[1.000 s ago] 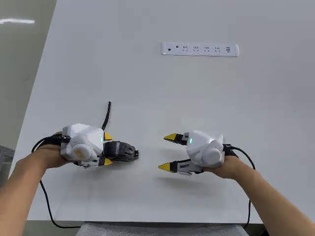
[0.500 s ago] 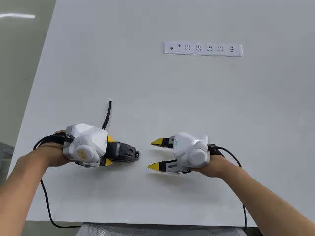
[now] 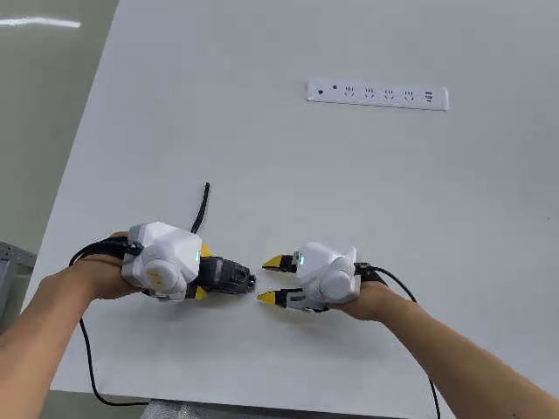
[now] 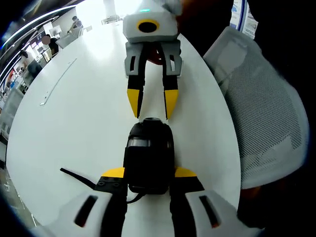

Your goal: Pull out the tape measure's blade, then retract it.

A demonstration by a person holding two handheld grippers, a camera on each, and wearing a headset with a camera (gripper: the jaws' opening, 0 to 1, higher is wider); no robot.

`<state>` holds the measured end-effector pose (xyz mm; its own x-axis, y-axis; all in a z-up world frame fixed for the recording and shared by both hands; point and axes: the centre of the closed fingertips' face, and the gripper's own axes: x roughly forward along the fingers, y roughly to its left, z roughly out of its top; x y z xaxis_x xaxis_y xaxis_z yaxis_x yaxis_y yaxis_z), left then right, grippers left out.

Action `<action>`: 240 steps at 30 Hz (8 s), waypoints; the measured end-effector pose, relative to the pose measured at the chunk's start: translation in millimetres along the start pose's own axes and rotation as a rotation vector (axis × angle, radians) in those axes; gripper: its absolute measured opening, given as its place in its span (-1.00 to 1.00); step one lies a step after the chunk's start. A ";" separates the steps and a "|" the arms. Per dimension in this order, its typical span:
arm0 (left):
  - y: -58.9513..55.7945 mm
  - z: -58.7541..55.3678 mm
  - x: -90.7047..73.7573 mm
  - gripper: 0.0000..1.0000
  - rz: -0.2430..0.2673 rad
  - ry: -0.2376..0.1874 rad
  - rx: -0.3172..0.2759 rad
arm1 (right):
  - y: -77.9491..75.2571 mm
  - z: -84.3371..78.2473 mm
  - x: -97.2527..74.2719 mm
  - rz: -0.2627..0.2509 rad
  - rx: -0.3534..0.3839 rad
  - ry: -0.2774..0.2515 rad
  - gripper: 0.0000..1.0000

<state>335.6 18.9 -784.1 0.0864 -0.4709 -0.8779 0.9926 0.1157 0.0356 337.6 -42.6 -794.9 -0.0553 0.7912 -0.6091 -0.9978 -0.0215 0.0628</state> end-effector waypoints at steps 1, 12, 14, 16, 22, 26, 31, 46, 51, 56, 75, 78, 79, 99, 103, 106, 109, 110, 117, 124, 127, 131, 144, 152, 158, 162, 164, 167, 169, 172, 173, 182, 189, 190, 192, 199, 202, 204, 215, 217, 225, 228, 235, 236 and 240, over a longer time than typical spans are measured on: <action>0.0 -0.1 0.1 -0.42 -0.001 0.001 0.000 | 1.1 1.4 0.5 0.002 -0.004 0.001 -0.46; -0.1 0.0 0.2 -0.42 -0.002 -0.009 -0.003 | 3.4 5.1 15.0 0.020 -0.049 0.011 -0.64; -0.2 0.4 0.5 -0.42 -0.002 -0.012 -0.004 | 4.2 8.8 14.1 0.022 -0.049 0.007 -0.67; -0.5 0.6 0.6 -0.43 -0.003 -0.015 -0.002 | 4.7 8.6 14.9 0.027 -0.057 0.007 -0.67; 1.6 -2.7 1.9 -0.43 0.013 -0.037 -0.013 | 4.3 8.0 14.3 0.026 -0.087 0.011 -0.73; 2.3 -4.8 2.6 -0.43 0.008 -0.045 -0.015 | 4.2 9.5 13.1 0.025 -0.097 0.020 -0.75; 2.9 -7.2 2.7 -0.43 0.005 -0.049 -0.016 | 3.3 10.8 12.7 0.025 -0.091 0.022 -0.77; 3.3 -7.4 2.0 -0.43 0.009 -0.053 -0.024 | -1.2 1.6 18.8 0.007 -0.100 0.044 -0.79; 3.2 -8.6 2.3 -0.43 0.008 -0.053 -0.026 | -1.4 -0.6 19.7 0.005 -0.106 0.047 -0.80; 2.5 -8.6 1.3 -0.43 0.011 -0.048 -0.023 | -0.7 -1.2 19.8 0.007 -0.109 0.045 -0.80; 0.9 -8.3 -1.1 -0.43 0.014 -0.047 -0.022 | 2.0 0.5 16.5 0.013 -0.131 0.049 -0.80; 1.0 -7.4 -1.5 -0.43 0.014 -0.048 -0.024 | 1.7 -0.1 14.9 0.013 -0.132 0.053 -0.80; 0.9 -7.0 -1.8 -0.43 0.014 -0.048 -0.023 | 1.7 -0.4 14.2 0.013 -0.133 0.054 -0.80; 2.5 -8.0 -1.2 -0.43 0.019 -0.047 -0.021 | -0.3 -5.4 4.4 0.014 -0.144 0.068 -0.80; 2.4 -8.6 -1.1 -0.43 0.023 -0.047 -0.022 | -0.3 -6.6 2.4 0.015 -0.142 0.070 -0.80; 2.6 -9.8 -0.6 -0.43 0.024 -0.047 -0.023 | -0.4 -7.7 0.5 0.014 -0.146 0.072 -0.80; 2.2 -9.5 -0.8 -0.43 0.023 -0.048 -0.023 | -0.1 -8.4 -1.1 0.015 -0.145 0.072 -0.80; 2.0 -8.9 -1.2 -0.43 0.023 -0.047 -0.023 | -0.1 -8.8 -1.5 0.014 -0.146 0.073 -0.80; 0.6 -5.7 -3.2 -0.43 0.023 -0.047 -0.022 | 0.4 -11.0 -4.9 0.016 -0.143 0.075 -0.80; -0.1 -8.4 -2.4 -0.43 0.023 -0.046 -0.022 | 1.8 -13.1 -9.4 0.018 -0.139 0.077 -0.80; -0.9 -7.2 -3.3 -0.43 0.024 -0.045 -0.023 | 2.3 -13.9 -11.5 0.016 -0.144 0.080 -0.80; -1.1 -6.6 -3.5 -0.43 0.023 -0.047 -0.027 | 1.8 -15.4 -14.4 0.014 -0.142 0.085 -0.80; 0.1 -5.3 -2.9 -0.43 0.020 -0.047 -0.023 | 1.5 -21.7 -24.1 0.009 -0.133 0.085 -0.80; 0.8 -7.7 -2.2 -0.43 0.021 -0.046 -0.026 | 3.5 -17.7 -31.6 0.008 -0.137 0.088 -0.80; 0.7 -7.7 -2.1 -0.43 0.020 -0.044 -0.025 | 3.5 -20.3 -35.0 0.008 -0.135 0.088 -0.80; 0.6 -6.0 -2.4 -0.43 0.020 -0.044 -0.025 | 3.5 -21.5 -37.8 0.007 -0.133 0.090 -0.80; 0.7 -5.9 -2.4 -0.43 0.020 -0.045 -0.026 | 3.9 -20.6 -39.6 0.005 -0.135 0.091 -0.80; 0.6 -6.3 -2.2 -0.43 0.020 -0.044 -0.025 | 4.8 -19.4 -41.5 0.006 -0.136 0.092 -0.80; 0.5 -7.1 -2.0 -0.43 0.021 -0.044 -0.026 | 5.2 -18.1 -42.9 0.006 -0.137 0.091 -0.80; 0.8 -8.7 -1.2 -0.43 0.021 -0.044 -0.026 | 5.9 -16.6 -44.4 0.007 -0.135 0.091 -0.80; 0.9 -9.0 -1.0 -0.43 0.022 -0.044 -0.026 | 6.1 -16.2 -44.9 0.007 -0.134 0.091 -0.80; 0.8 -10.1 0.6 -0.43 0.022 -0.042 -0.028 | 4.1 -22.9 -47.4 0.009 -0.133 0.094 -0.80; 0.5 -8.8 0.6 -0.43 0.021 -0.043 -0.028 | 1.6 -32.6 -48.2 0.010 -0.130 0.096 -0.80; 0.5 -8.5 0.5 -0.43 0.021 -0.044 -0.029 | 1.2 -33.6 -48.2 0.009 -0.129 0.096 -0.80; 0.6 -7.9 0.6 -0.43 0.021 -0.044 -0.029 | 0.0 -37.8 -47.8 0.011 -0.128 0.097 -0.80; -0.1 -2.6 -1.2 -0.43 0.021 -0.043 -0.029 | 0.9 -37.2 -52.0 0.012 -0.129 0.100 -0.80; 0.3 -3.2 -0.5 -0.43 0.021 -0.042 -0.028 | 0.7 -38.7 -53.7 0.013 -0.128 0.101 -0.80; 0.7 -4.2 0.2 -0.43 0.020 -0.041 -0.027 | 0.6 -39.9 -55.0 0.013 -0.127 0.101 -0.80; 0.7 -3.3 -0.1 -0.43 0.018 -0.037 -0.026 | 0.8 -42.5 -62.8 0.014 -0.124 0.107 -0.80; 0.7 -3.8 0.0 -0.43 0.018 -0.037 -0.025 | 0.3 -44.5 -63.2 0.014 -0.123 0.108 -0.80; -0.4 -3.9 -1.3 -0.43 0.017 -0.036 -0.025 | -0.9 -52.8 -63.8 0.017 -0.122 0.113 -0.80; -0.6 -3.8 -1.8 -0.43 0.015 -0.036 -0.026 | 1.1 -48.4 -66.5 0.019 -0.119 0.114 -0.80; -0.8 -2.2 -3.0 -0.43 0.014 -0.034 -0.025 | 2.2 -46.5 -71.5 0.020 -0.119 0.118 -0.80; -0.7 -2.2 -3.1 -0.43 0.015 -0.034 -0.026 | 2.4 -46.4 -72.4 0.020 -0.120 0.119 -0.80; -0.4 -2.4 -2.9 -0.43 0.014 -0.032 -0.026 | 1.5 -48.6 -74.7 0.020 -0.120 0.123 -0.80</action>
<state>334.7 22.2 -782.6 0.1030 -0.4969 -0.8617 0.9889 0.1448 0.0347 338.5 -131.5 -787.8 -0.0716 0.7094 -0.7012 -0.9933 -0.1147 -0.0146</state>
